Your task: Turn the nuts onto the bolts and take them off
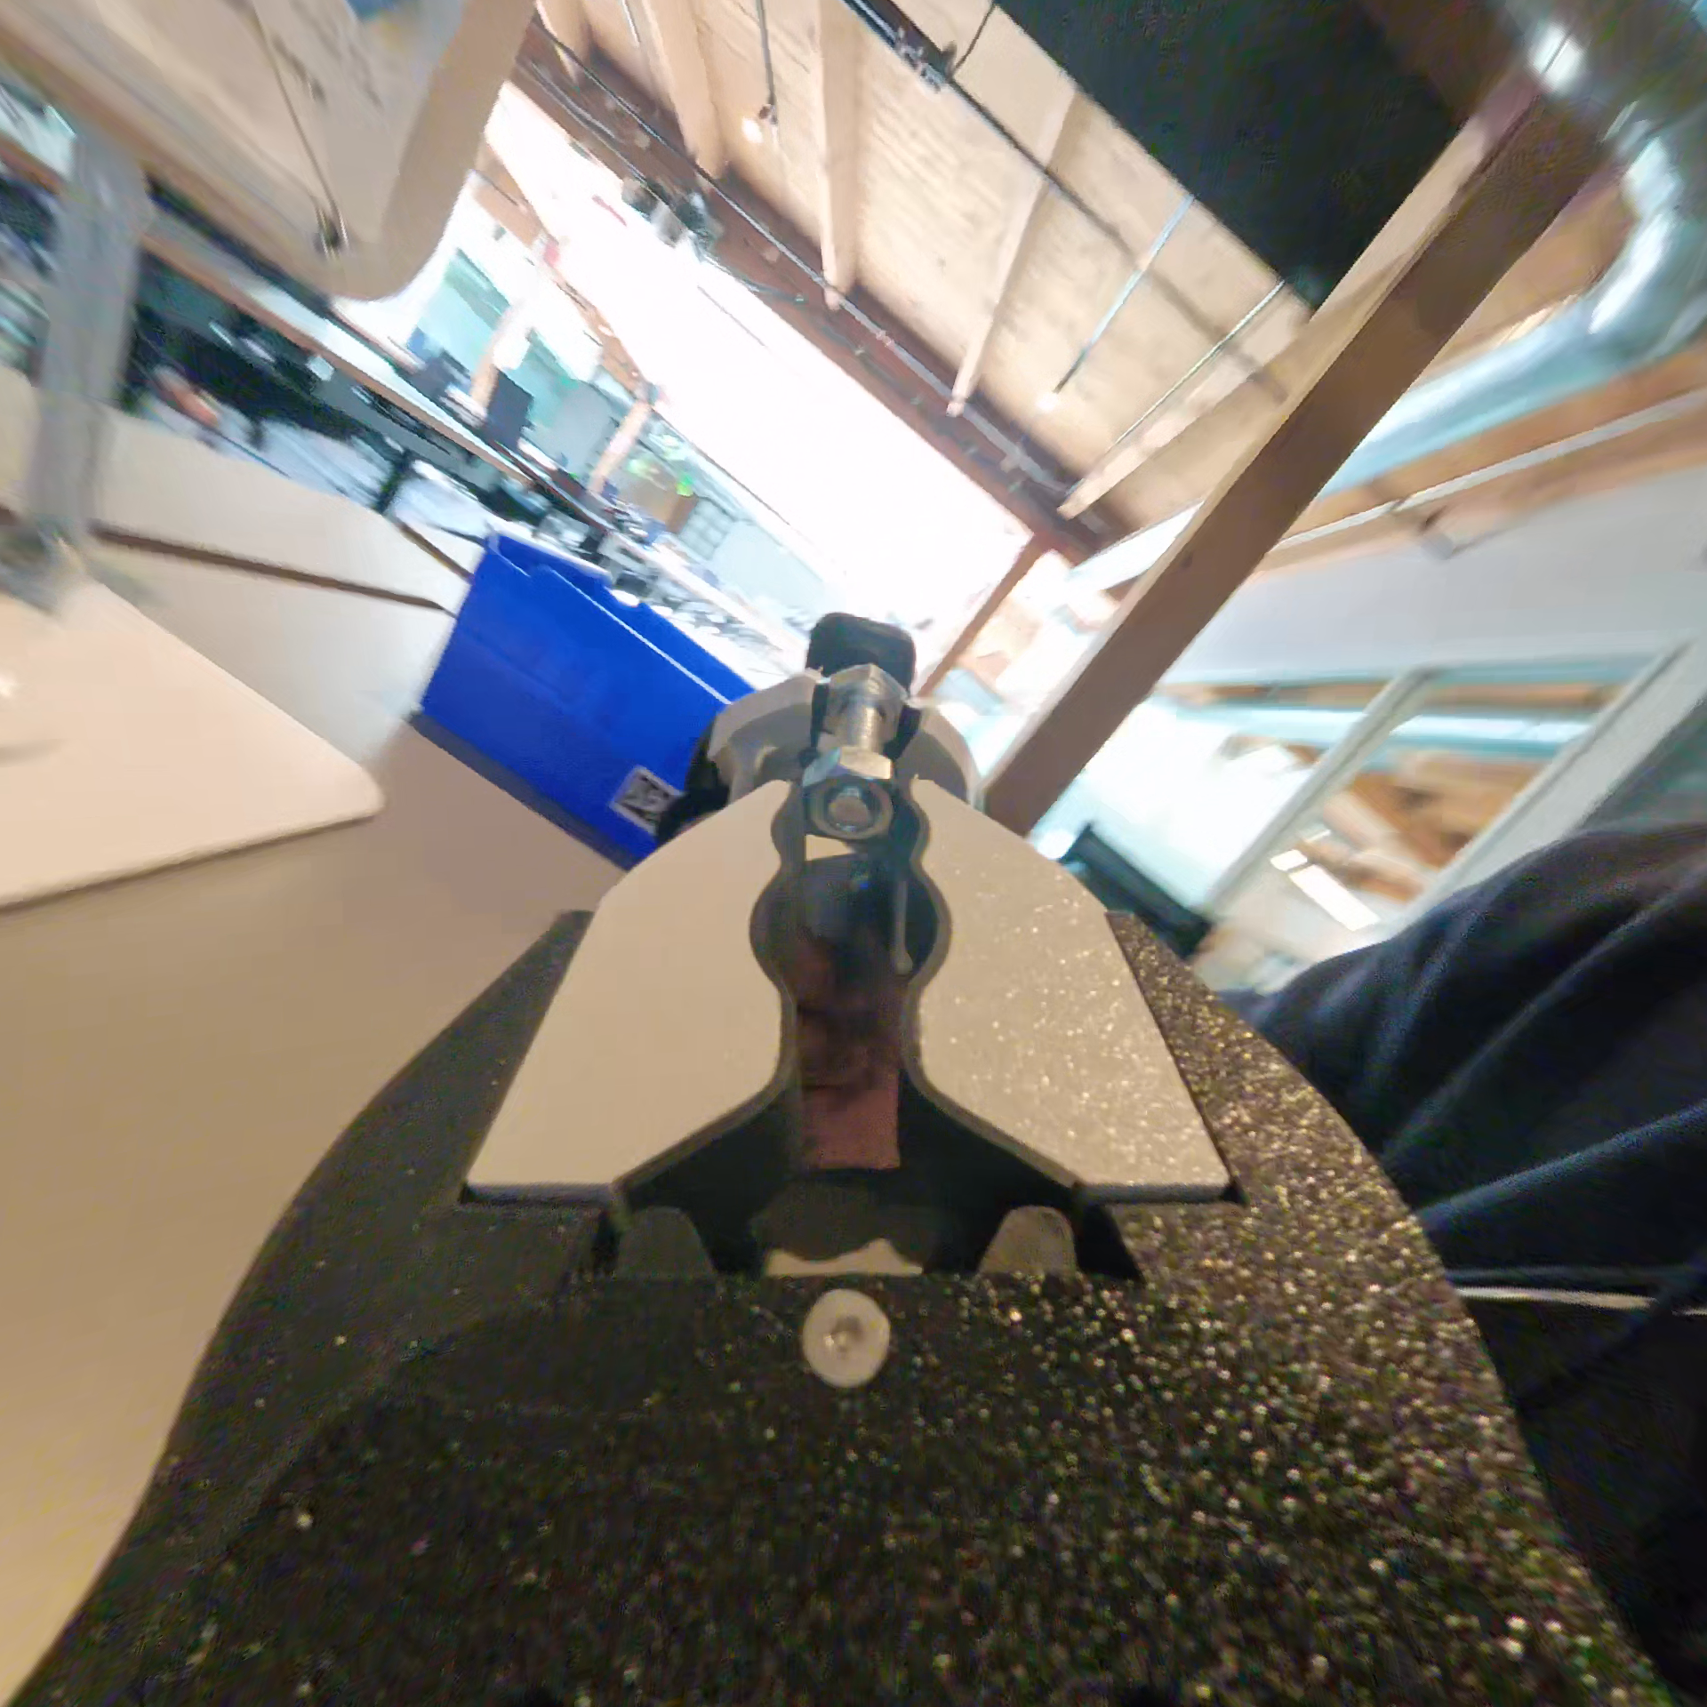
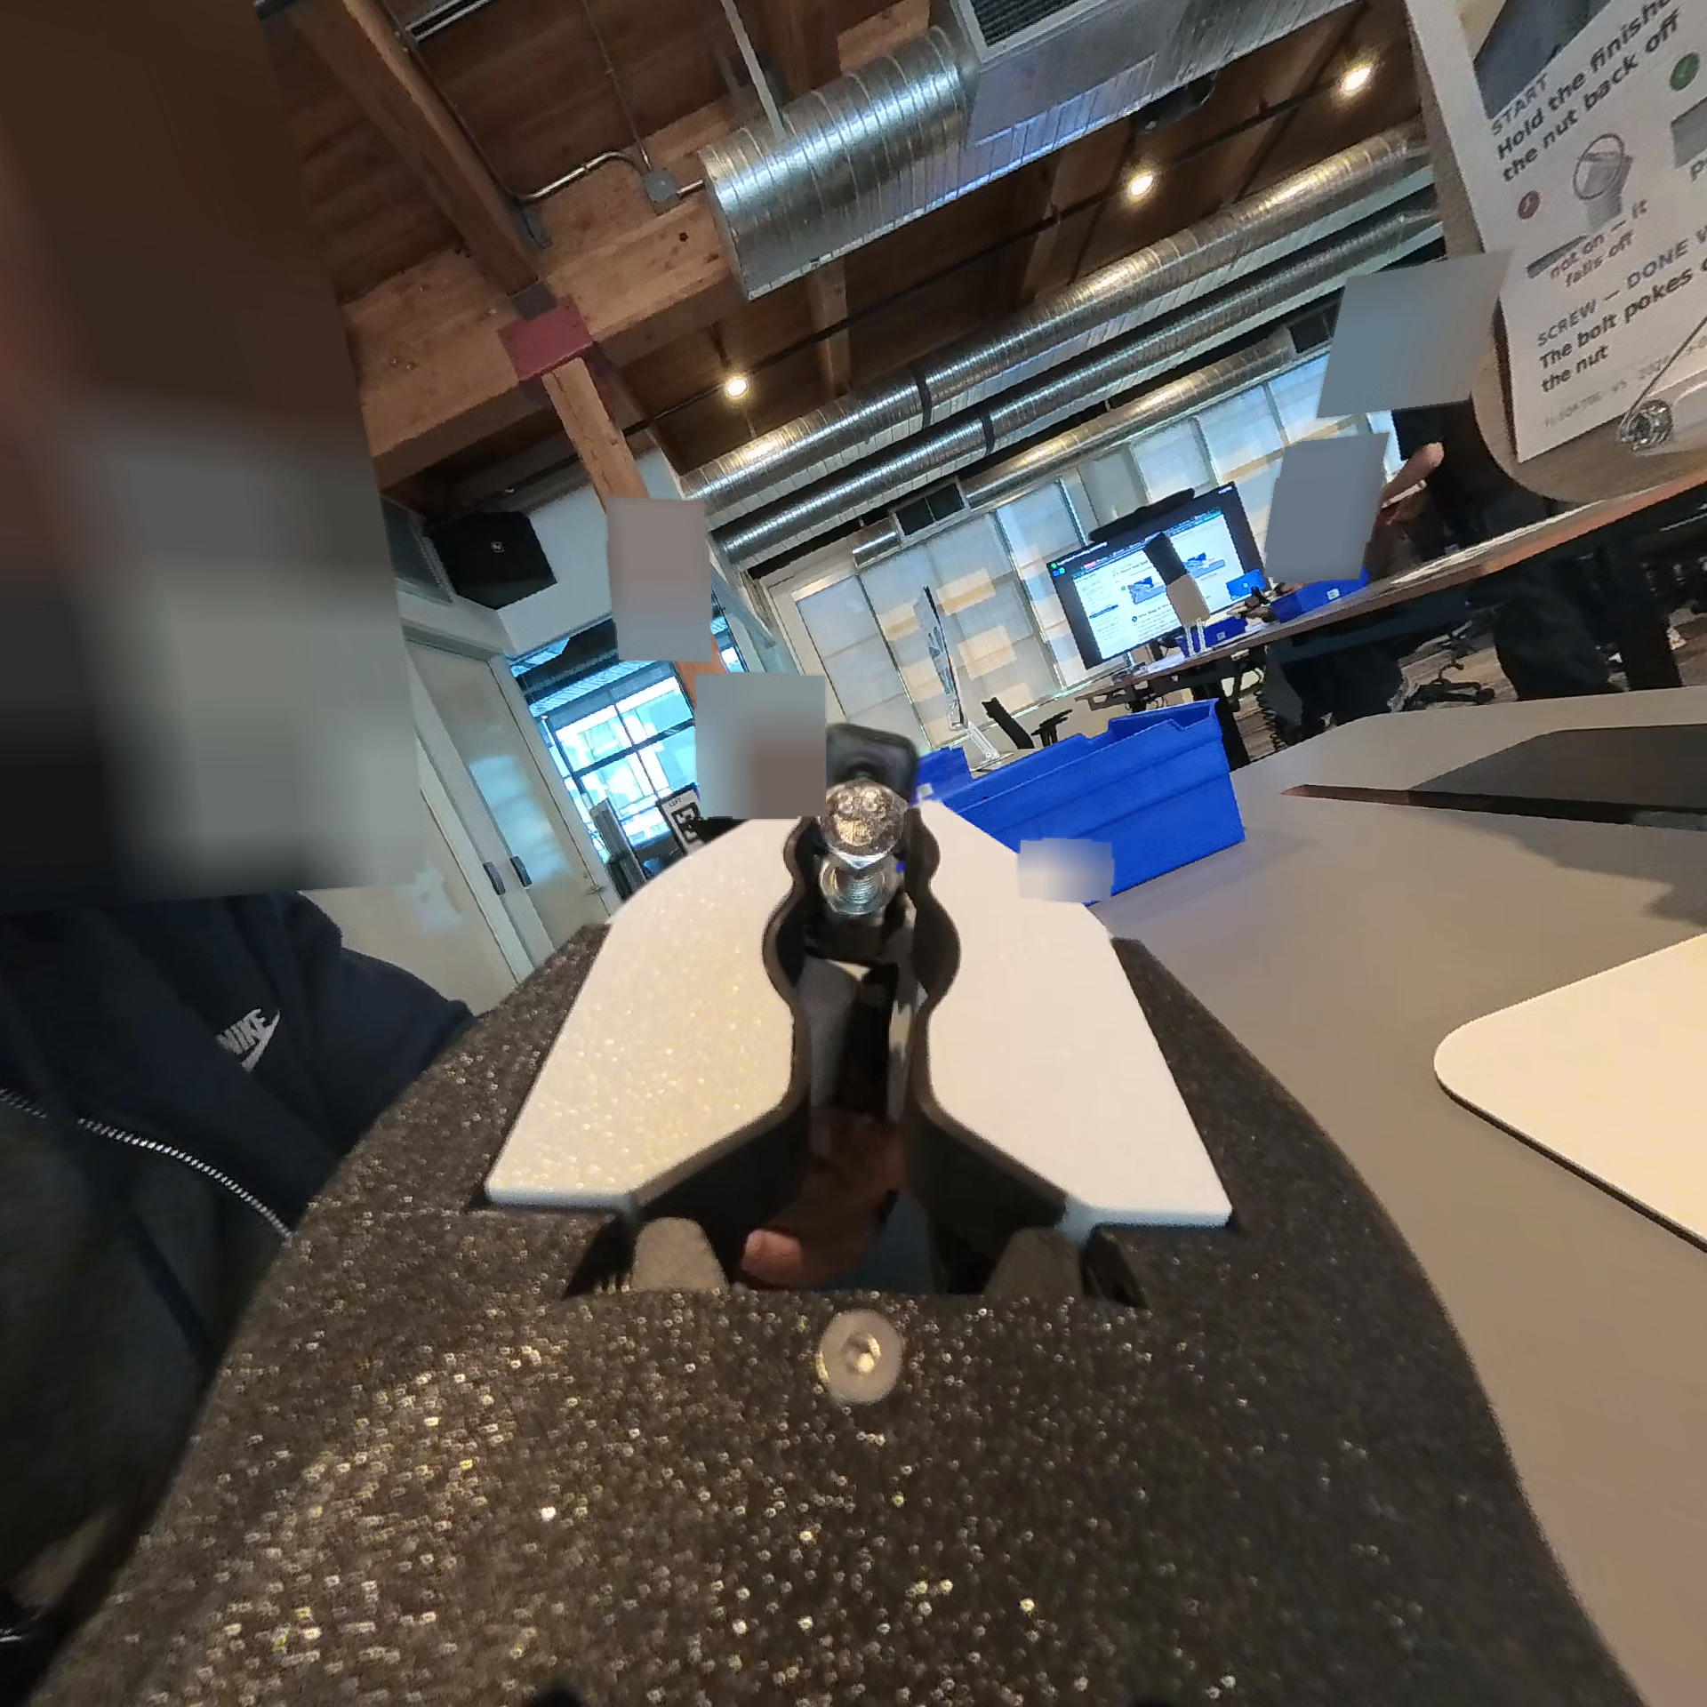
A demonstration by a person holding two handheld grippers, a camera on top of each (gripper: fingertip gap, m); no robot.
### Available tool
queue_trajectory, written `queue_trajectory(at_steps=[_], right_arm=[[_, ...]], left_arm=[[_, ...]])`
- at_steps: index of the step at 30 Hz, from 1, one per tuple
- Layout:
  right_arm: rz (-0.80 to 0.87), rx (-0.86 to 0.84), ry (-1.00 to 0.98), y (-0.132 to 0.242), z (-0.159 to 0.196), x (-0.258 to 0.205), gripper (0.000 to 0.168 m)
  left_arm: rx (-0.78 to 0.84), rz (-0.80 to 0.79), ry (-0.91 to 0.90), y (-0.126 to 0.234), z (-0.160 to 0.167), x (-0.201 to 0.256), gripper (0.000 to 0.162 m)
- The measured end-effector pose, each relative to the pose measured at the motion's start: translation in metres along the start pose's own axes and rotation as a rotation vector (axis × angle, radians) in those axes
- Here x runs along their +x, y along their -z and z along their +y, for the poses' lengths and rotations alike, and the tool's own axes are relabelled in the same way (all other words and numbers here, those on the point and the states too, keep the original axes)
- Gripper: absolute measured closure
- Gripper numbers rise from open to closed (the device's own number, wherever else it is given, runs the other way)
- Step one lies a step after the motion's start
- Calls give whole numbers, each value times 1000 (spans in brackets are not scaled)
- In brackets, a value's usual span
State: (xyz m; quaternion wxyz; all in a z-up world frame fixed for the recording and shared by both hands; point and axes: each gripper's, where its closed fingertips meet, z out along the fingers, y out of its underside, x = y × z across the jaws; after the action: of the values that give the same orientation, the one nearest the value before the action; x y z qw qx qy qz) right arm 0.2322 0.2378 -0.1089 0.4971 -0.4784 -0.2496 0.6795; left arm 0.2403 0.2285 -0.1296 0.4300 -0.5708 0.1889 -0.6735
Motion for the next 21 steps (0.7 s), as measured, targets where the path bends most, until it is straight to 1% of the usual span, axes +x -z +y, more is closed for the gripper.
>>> queue_trajectory(at_steps=[2, 3, 6, 7, 8, 9, 11, 12, 14, 16, 19, 21], right_arm=[[-3, 3, -3, 0, 0, -1, 152], [-5, 4, -4, 0, 0, -1, 152], [-6, 6, -12, -1, 1, -1, 152], [-8, 12, -18, 0, 0, -1, 152], [-9, 19, -23, 0, -1, -1, 152], [-9, 23, -25, 0, -2, -1, 152], [-6, 28, -23, 2, -4, 0, 152], [-5, 29, -21, 2, -4, 0, 152], [-3, 28, -16, 2, -5, 0, 152], [-2, 29, -16, 2, -5, 0, 152], [-1, 28, -18, 3, -5, 1, 152], [0, 27, -18, 3, -5, 1, 152]], left_arm=[[-29, -96, -245, 0, 0, -2, 144], [-49, -156, -402, 0, 0, -4, 144], [-131, -363, -950, 4, -3, -10, 143], [-145, -408, -1092, 4, -4, -10, 143], [-143, -410, -1164, 4, -4, -7, 135], [-127, -372, -1131, 2, -2, -2, 129], [-64, -252, -874, -2, -1, 6, 119], [-34, -229, -734, -1, -5, 4, 116], [-2, -199, -511, 2, -10, -3, 114], [35, -191, -343, 7, -16, -11, 115], [50, -104, -124, 9, -16, -11, 117], [57, -34, -10, 8, -14, -7, 118]])
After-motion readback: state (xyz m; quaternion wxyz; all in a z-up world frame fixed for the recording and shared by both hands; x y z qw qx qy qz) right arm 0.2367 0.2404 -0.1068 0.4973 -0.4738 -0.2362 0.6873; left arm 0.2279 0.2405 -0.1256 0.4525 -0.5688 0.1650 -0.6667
